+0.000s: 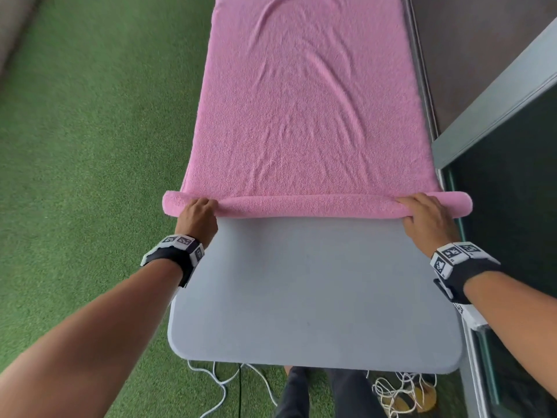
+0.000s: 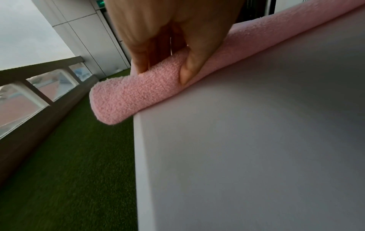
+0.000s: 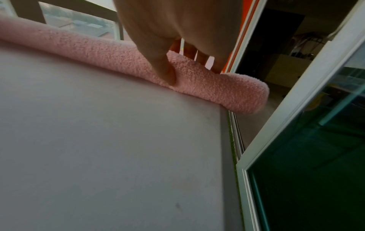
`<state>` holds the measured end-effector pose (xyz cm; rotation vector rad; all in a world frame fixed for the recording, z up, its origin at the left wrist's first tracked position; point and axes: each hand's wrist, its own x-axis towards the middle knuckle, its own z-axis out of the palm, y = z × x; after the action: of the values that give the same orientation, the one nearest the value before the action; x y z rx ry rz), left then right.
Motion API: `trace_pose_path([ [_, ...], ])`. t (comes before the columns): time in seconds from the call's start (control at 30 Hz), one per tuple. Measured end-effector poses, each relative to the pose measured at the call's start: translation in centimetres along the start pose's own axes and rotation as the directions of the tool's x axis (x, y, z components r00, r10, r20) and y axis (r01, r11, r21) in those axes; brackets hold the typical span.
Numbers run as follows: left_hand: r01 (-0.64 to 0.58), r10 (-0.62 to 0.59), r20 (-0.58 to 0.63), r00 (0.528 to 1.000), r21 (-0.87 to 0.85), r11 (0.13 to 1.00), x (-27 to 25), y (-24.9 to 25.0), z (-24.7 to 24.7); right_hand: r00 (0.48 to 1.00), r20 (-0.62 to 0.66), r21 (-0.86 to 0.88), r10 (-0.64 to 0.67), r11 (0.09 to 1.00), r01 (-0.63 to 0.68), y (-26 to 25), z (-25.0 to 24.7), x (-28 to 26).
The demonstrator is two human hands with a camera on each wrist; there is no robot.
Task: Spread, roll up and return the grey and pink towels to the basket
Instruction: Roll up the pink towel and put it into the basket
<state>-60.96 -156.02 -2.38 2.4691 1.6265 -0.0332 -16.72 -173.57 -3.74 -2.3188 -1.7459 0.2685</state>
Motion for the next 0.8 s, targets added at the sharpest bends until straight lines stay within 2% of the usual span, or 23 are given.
trace_pose_path([
  [0.13, -0.041, 0.042, 0.026, 0.999, -0.023, 0.999, -3.0, 0.4, 0.3, 0.998, 0.036, -0.017, 0.056, 0.998, -0.056, -0.2, -0.3, -2.3],
  [0.3, -0.085, 0.086, 0.012, 0.996, -0.05, 0.995, -10.3, 0.5, 1.2, 0.997, 0.027, 0.015, 0.075, 0.997, -0.076, -0.6, -0.6, -10.6],
  [0.5, -0.096, 0.1, 0.036, 0.994, -0.096, 0.991, -18.8, 0.9, 2.5, 0.981, 0.099, 0.014, 0.164, 0.986, -0.166, -1.6, -0.9, -20.2],
  [0.6, -0.107, 0.11, 0.02, 0.994, -0.123, 0.987, -22.7, 1.2, 2.9, 0.976, 0.138, 0.014, 0.167, 0.985, -0.17, -1.7, -1.1, -24.0],
  [0.7, -0.112, 0.118, 0.035, 0.992, -0.146, 0.983, -25.8, 1.1, 3.3, 0.966, 0.195, -0.036, 0.168, 0.986, -0.164, -1.5, -1.2, -26.6],
  [0.8, -0.097, 0.111, 0.109, 0.988, -0.121, 0.988, -26.3, 1.1, 2.8, 0.962, 0.228, -0.086, 0.153, 0.987, -0.137, -1.3, -1.4, -26.8],
])
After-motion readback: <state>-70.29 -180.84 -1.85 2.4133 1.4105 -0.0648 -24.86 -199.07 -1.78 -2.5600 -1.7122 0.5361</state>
